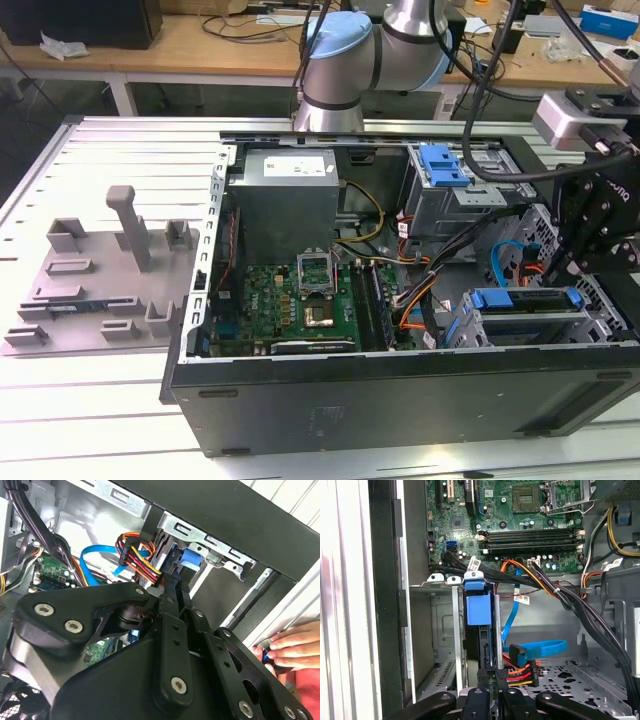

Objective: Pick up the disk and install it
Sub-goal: 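Insert the first disk wire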

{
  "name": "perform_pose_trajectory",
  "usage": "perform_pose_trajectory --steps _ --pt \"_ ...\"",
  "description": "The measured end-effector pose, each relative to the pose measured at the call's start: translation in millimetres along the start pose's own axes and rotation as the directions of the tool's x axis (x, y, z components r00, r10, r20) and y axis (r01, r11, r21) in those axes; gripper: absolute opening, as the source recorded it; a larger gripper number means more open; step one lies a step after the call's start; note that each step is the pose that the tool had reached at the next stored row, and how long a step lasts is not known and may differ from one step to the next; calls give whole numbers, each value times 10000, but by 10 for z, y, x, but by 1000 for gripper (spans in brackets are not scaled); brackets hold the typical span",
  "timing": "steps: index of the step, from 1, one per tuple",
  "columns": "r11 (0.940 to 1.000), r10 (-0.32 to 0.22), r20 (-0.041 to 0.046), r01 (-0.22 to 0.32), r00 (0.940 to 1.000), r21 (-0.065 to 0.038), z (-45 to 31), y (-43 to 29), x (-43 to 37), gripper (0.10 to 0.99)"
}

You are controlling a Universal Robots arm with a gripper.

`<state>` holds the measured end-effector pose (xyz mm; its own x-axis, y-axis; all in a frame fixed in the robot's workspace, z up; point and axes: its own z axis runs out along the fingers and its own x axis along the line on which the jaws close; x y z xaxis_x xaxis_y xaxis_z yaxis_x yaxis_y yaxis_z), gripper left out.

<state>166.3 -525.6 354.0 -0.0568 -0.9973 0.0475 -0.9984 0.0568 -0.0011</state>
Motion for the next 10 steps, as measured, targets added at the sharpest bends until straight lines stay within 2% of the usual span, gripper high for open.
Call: perform_pose_trajectory --steps 10 --pt "10000 0 -2 0 10000 0 26 7 4 165"
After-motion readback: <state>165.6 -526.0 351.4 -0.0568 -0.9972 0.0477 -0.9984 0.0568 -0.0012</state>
